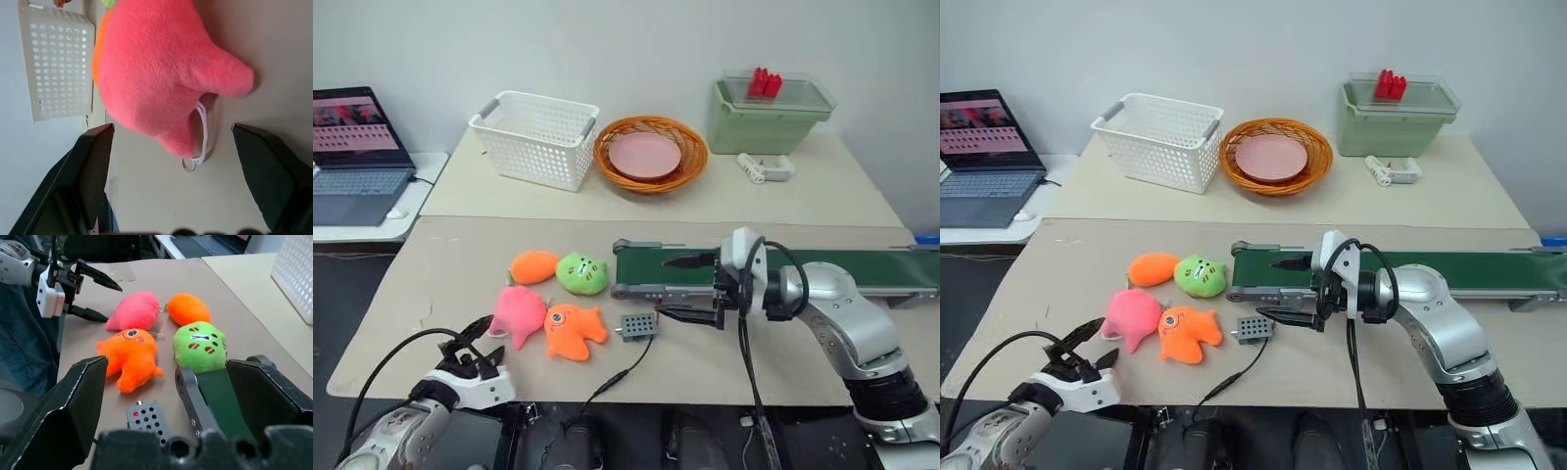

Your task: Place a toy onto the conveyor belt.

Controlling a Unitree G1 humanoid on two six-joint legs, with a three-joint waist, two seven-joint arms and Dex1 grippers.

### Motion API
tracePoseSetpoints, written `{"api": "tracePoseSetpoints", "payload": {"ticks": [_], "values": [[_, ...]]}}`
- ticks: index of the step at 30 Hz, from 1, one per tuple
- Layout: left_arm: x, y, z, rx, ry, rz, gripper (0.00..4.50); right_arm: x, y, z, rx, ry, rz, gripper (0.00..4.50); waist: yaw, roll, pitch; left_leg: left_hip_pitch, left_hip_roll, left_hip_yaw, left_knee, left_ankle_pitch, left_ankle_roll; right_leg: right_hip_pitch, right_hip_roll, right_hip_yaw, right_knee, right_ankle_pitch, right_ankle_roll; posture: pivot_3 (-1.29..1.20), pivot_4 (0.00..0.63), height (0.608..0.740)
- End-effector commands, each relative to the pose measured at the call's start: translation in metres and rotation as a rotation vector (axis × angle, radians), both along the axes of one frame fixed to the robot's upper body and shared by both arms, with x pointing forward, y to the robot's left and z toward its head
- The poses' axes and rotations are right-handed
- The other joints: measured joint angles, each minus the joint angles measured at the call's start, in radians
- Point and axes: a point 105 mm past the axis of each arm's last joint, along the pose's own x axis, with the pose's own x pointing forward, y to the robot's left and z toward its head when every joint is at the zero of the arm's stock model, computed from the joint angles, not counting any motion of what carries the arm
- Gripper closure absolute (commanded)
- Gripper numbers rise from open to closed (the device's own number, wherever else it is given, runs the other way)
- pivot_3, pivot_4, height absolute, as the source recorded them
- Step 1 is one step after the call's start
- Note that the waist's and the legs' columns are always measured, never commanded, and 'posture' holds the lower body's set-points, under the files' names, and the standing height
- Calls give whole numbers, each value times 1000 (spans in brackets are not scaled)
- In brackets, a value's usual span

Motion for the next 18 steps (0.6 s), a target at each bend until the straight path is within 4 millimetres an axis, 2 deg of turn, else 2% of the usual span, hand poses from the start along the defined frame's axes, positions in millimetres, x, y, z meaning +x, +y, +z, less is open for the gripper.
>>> {"api": "tracePoseSetpoints", "payload": {"ticks": [1, 8, 17, 18], "values": [[18, -3, -7, 23, 7, -15, 384, -2, -1, 15, 25, -57, -13, 0, 8, 3, -2, 0, 0, 0, 0, 0, -1, 0, 0, 0, 0, 0, 0, 0, 150, 740], [49, -15, 1, 25, -36, -51, 384, -1, -2, 16, 28, -66, -25, 0, 2, 3, -4, -1, -1, 2, 1, 4, 5, 2, 0, 1, 4, 1, 1, 0, 150, 740], [52, -20, -8, -49, -1, -33, 384, -2, -3, 21, 32, -81, -42, 0, 7, 4, -5, 0, -1, 2, 1, 4, 5, 2, -1, 0, 6, 1, 2, 0, 150, 740], [52, -20, -8, -55, 2, -31, 645, -2, -3, 21, 32, -81, -43, 0, 7, 4, -5, 0, -1, 2, 1, 4, 5, 3, -1, 0, 6, 1, 2, 0, 150, 740]]}}
